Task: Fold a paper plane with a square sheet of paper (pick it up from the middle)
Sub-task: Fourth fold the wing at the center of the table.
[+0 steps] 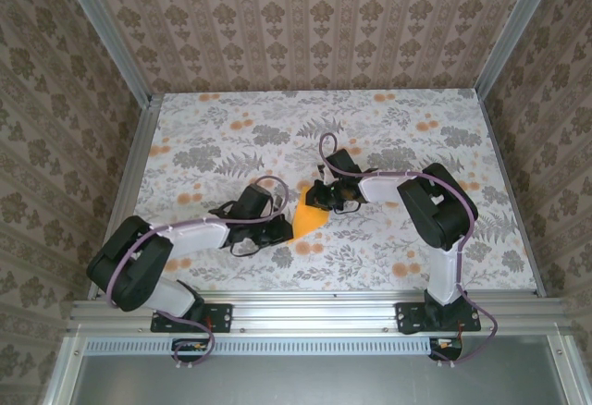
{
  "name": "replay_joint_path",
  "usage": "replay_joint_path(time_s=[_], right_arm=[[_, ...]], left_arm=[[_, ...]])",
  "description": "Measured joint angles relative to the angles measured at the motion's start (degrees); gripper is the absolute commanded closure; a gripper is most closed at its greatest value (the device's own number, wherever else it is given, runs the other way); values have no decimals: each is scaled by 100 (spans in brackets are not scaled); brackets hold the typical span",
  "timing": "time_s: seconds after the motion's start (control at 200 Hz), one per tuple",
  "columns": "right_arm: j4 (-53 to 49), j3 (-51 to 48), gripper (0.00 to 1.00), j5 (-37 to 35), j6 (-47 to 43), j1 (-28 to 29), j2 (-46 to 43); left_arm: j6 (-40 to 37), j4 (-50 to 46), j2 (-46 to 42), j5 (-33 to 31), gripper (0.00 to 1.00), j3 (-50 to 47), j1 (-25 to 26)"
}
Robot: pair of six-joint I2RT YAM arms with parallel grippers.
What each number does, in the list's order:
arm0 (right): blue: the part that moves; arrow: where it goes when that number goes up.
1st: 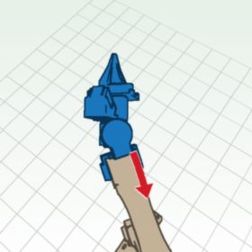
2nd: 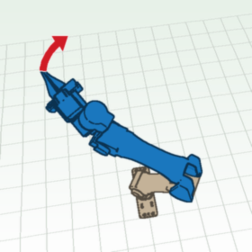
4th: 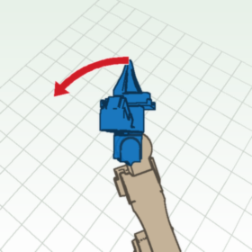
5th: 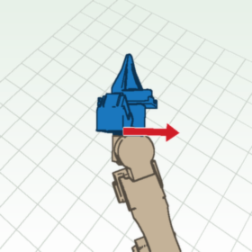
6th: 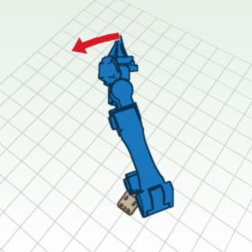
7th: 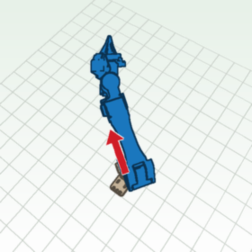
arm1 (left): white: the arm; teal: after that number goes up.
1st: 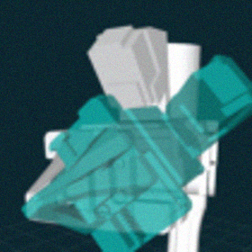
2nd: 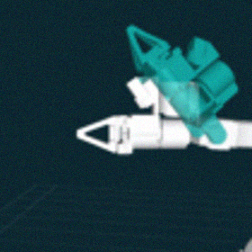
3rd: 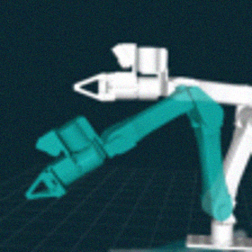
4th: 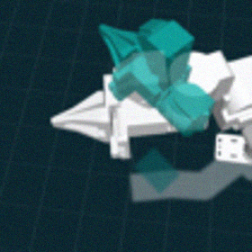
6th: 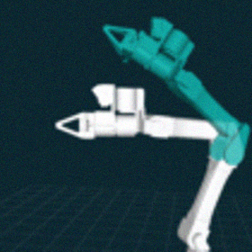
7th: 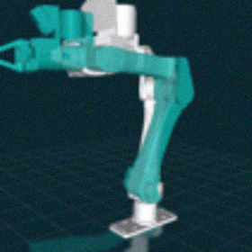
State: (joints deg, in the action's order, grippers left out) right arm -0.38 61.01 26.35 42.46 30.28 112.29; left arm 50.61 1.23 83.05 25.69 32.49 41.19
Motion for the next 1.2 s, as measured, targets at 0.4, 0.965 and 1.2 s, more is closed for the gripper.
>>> replay_joint_path(time_s=[0.4, 0.965, 1.2], right_arm=[[0, 46, 87, -2, 0, -2, 39], [2, 61, 86, 0, 0, -2, 59], [4, 63, 86, 2, 0, -2, 61]], left_arm=[[-4, -214, 584, -162, 92, 291, 153], [219, 37, 46, -74, 90, -107, -39], [323, 544, 420, -105, 94, 245, -79]])
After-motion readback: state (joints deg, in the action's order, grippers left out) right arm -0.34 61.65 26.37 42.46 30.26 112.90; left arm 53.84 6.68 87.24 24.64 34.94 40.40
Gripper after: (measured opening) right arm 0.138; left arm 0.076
